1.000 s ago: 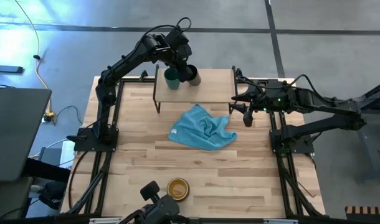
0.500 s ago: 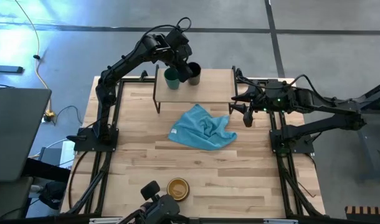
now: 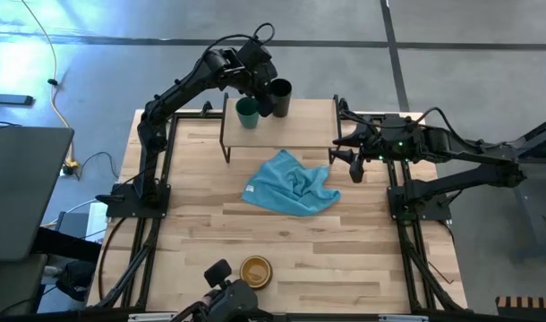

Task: Stack small to large cups/mugs on shelf
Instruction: Put the black cup on the shelf

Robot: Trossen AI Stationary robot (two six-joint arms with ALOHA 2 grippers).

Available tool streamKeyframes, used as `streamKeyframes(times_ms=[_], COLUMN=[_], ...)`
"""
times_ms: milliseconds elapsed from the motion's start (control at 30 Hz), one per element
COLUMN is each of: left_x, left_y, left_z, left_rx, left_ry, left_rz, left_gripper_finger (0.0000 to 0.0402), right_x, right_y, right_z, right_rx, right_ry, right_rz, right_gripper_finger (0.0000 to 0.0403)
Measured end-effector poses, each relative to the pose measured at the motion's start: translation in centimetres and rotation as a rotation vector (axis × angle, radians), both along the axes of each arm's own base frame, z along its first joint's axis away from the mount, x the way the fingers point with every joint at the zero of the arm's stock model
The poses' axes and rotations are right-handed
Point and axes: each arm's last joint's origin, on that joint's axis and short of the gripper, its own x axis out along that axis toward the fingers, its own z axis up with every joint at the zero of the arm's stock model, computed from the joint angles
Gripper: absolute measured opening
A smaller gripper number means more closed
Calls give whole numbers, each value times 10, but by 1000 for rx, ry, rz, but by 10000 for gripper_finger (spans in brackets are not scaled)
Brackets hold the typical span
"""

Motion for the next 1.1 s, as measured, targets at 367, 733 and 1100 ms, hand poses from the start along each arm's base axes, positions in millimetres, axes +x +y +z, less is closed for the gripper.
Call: streamKeyframes(times_ms=[367,733,1100], left_x=[6,23,22], left_y=[3,-13,-4], left_z=[6,9,-2], left_rx=[45,320,338], left_ry=[-88,74,185], left_rz=[-37,-414,-397], left_gripper_finger=[88,88,88], right_x=[-1,-1,-2], right_y=[0,0,0], right_z=[-2,-3,-6], right_rx=[11,11,19], right_ry=[20,32,51], right_rz=[-4,-4,-14], right_gripper_finger=[149,149,149])
